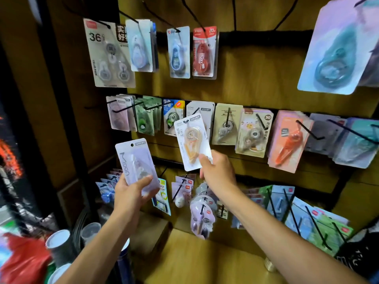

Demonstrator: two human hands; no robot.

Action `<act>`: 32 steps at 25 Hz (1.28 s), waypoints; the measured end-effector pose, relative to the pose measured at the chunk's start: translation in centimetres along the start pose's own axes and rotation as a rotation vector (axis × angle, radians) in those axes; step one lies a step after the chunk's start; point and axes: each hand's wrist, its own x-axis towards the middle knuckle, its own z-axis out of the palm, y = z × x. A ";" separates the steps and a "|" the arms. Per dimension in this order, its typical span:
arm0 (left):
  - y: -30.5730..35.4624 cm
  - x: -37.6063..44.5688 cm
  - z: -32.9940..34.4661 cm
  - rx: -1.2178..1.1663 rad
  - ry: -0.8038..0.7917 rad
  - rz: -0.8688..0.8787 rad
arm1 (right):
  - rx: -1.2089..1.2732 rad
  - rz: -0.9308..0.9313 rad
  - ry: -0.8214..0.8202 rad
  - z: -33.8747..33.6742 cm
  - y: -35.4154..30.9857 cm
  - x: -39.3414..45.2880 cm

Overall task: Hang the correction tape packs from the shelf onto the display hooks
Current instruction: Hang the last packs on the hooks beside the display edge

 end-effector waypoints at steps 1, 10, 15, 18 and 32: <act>0.0 0.1 0.0 -0.005 -0.007 -0.001 | 0.021 0.032 0.027 0.1 -0.4 0.5; 0.4 0.9 -0.4 0.043 -0.073 0.003 | 0.092 0.310 0.104 1.0 -1.7 10.3; 1.3 1.1 -1.9 0.093 -0.075 0.076 | 0.359 0.560 0.018 3.2 0.8 8.2; 1.3 1.3 -2.4 0.105 -0.058 0.077 | 0.312 0.543 -0.173 5.5 1.9 3.9; 3.9 3.2 -6.3 0.218 -0.052 0.107 | 0.255 -0.061 -0.532 13.7 -4.8 -1.0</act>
